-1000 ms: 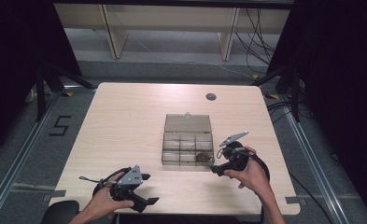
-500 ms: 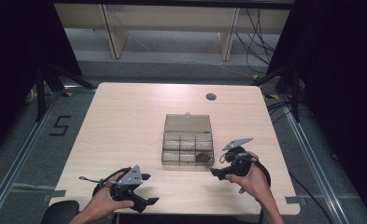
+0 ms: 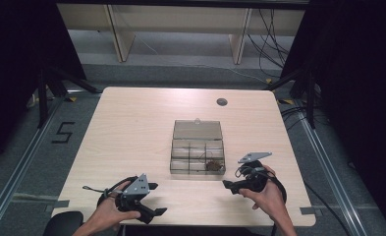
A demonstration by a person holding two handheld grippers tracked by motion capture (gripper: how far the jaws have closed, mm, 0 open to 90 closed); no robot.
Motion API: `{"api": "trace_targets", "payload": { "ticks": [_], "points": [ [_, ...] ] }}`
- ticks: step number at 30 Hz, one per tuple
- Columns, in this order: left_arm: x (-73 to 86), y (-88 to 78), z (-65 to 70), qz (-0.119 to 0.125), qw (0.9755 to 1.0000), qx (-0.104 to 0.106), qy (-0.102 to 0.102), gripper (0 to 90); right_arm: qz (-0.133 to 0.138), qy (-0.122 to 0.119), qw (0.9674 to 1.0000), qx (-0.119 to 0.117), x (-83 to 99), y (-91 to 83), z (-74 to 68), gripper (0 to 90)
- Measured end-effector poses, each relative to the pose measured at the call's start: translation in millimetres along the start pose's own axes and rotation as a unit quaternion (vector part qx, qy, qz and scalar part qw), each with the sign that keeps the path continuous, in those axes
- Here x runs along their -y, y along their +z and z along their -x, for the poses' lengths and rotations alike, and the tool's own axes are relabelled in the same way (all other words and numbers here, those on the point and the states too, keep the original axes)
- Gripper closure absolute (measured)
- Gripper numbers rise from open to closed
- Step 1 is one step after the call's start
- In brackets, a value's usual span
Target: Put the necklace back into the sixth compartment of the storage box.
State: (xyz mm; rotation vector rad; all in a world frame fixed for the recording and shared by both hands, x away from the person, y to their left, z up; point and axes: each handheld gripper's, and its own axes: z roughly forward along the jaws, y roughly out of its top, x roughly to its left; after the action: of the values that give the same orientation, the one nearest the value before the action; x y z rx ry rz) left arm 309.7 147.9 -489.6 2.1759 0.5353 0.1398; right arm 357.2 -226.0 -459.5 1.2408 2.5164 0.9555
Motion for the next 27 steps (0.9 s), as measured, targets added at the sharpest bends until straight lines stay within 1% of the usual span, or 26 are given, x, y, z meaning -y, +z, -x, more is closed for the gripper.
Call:
{"api": "trace_targets", "payload": {
  "ticks": [1,2,3,4,5,6,8,9,10,11,13,14,15,16,17,18,19,21,23,24,25,26,27],
  "points": [
    [0.1,0.8,1.2,0.007,1.0,0.002,-0.006,15.1,0.005,0.008,1.0,-0.001,1.4,0.9,-0.8,19.5],
    [0.1,0.7,1.0,0.005,1.0,0.002,-0.006,15.1,0.002,0.008,1.0,-0.001,2.4,0.3,-0.5,19.5],
    [0.1,0.9,1.3,0.006,1.0,0.0,-0.006,15.1,0.007,0.005,1.0,-0.003,3.6,1.1,-0.2,19.5],
    [0.1,0.5,1.6,0.004,1.0,-0.002,-0.004,15.1,0.008,0.008,0.9999,-0.002,4.7,1.5,-0.8,19.4],
    [0.0,0.2,1.2,0.002,1.0,-0.002,-0.002,15.1,0.011,0.004,0.9999,-0.003,5.7,2.2,-0.7,19.3],
    [0.0,0.4,1.5,0.004,1.0,-0.001,-0.004,15.1,0.019,0.01,0.9998,-0.004,6.9,3.4,-2.0,19.4],
    [0.1,0.6,1.5,0.004,1.0,-0.001,-0.004,15.1,0.015,0.008,0.9998,-0.005,7.8,1.7,-2.4,19.3],
    [0.1,0.3,1.1,0.002,1.0,-0.001,-0.002,15.1,0.02,0.001,0.9998,-0.003,8.8,2.3,-1.8,19.4],
    [0.1,0.2,0.8,0.002,1.0,0.001,-0.001,15.1,0.029,0.011,0.9995,-0.004,10.3,2.5,-3.3,19.1],
    [0.1,0.6,1.0,0.005,1.0,0.004,-0.005,15.1,0.029,0.011,0.9995,-0.004,10.3,2.5,-3.3,19.1],
    [0.1,0.3,0.7,0.002,1.0,0.0,-0.001,15.1,0.024,0.009,0.9997,-0.006,12.1,1.8,-3.4,19.0],
    [0.1,0.5,1.7,0.004,1.0,-0.001,-0.004,15.1,0.026,0.016,0.9995,-0.004,14.1,1.5,-4.5,19.5],
    [0.1,0.5,1.6,0.004,1.0,-0.001,-0.003,15.1,0.026,0.016,0.9995,-0.004,14.1,1.5,-4.5,19.5],
    [-0.4,0.1,0.4,0.004,1.0,0.0,0.009,15.1,0.039,0.005,0.9992,0.001,16.5,3.7,-4.1,19.5],
    [-0.4,0.1,0.4,0.004,1.0,0.0,0.009,15.1,0.039,0.005,0.9992,0.001,16.5,3.7,-4.1,19.5],
    [0.1,0.6,1.6,0.005,1.0,0.0,-0.005,15.1,0.032,0.015,0.9994,-0.002,17.2,0.9,-6.0,19.4],
    [0.0,0.1,1.1,0.001,1.0,-0.003,0.0,15.1,0.032,0.015,0.9994,-0.002,17.2,0.9,-6.0,19.4],
    [0.1,0.6,1.6,0.004,1.0,-0.001,-0.004,15.1,0.032,0.021,0.9993,-0.001,18.9,0.4,-6.9,19.2],
    [0.1,0.6,0.5,0.003,1.0,0.002,-0.005,15.1,0.031,0.018,0.9993,0.002,21.6,0.1,-7.2,18.9],
    [0.1,0.4,-1.0,0.0,1.0,0.0,0.006,15.1,0.046,0.018,0.9988,0.002,23.1,2.1,-7.6,18.8],
    [0.1,0.3,-0.9,0.001,1.0,0.001,0.007,15.1,0.039,0.011,0.9992,0.005,24.2,0.7,-7.7,18.8],
    [0.1,0.3,-0.9,0.001,1.0,0.001,0.007,15.1,0.039,0.011,0.9992,0.005,24.2,0.7,-7.7,18.8],
    [0.3,0.2,-0.2,0.001,1.0,0.003,-0.001,15.1,0.033,0.014,0.9993,-0.011,24.5,-0.1,-8.2,18.8]
  ]
}}
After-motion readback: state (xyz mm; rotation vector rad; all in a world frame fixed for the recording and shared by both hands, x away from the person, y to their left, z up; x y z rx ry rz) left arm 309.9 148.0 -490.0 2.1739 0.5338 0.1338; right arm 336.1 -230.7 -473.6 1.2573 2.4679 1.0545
